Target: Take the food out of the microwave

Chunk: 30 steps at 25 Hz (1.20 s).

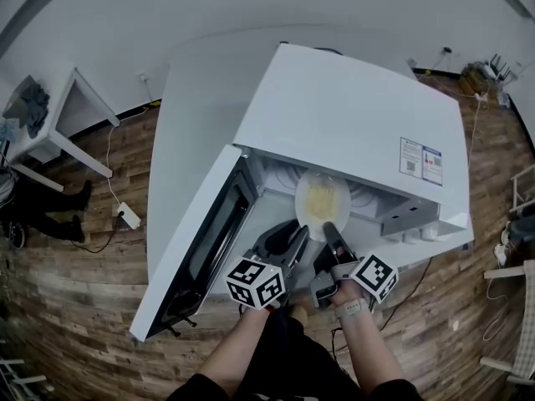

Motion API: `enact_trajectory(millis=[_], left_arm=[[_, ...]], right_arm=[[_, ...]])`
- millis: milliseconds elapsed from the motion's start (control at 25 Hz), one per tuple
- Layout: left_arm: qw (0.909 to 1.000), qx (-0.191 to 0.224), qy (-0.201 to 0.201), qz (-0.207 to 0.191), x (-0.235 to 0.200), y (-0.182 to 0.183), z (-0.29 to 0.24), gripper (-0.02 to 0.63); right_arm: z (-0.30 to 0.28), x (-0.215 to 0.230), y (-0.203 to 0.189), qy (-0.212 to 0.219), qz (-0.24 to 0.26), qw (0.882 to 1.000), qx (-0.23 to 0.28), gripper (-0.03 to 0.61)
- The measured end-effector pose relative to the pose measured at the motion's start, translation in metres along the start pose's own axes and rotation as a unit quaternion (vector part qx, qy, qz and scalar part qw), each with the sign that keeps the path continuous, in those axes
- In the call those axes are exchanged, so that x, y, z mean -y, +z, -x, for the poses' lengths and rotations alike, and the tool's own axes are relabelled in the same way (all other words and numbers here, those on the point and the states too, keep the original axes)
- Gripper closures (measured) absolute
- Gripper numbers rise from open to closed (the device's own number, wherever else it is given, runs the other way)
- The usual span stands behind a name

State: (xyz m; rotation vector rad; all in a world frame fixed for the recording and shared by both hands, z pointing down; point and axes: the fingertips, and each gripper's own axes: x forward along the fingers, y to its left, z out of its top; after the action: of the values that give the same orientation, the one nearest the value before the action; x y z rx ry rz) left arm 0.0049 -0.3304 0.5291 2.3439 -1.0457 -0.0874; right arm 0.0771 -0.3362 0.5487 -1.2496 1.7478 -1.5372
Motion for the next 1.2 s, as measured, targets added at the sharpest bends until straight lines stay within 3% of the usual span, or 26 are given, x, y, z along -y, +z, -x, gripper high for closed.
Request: enact_trajectory(millis=[480,680,1200], left_arm=[[0.9983,0.020,0.011,-0.053,0.011,0.005,0.021,0.522],[0.9968,0.015,0.009,-0.078,0.024,-0.001,0.034,0.569],[0.9966,0.017,0.007,-0.081,0.055,-0.016,0.074,0.586]], right_arm=[[0.021,-0.001,-0.006,0.009,-0.030,0.999,0.006,0.520],[0.036,-0.002,-0.011,0.013,-0.036,0.999,0.004,0.520],[0.079,-0.007,-0.036,0.025,-0.054,0.998,-0.006,0.520]])
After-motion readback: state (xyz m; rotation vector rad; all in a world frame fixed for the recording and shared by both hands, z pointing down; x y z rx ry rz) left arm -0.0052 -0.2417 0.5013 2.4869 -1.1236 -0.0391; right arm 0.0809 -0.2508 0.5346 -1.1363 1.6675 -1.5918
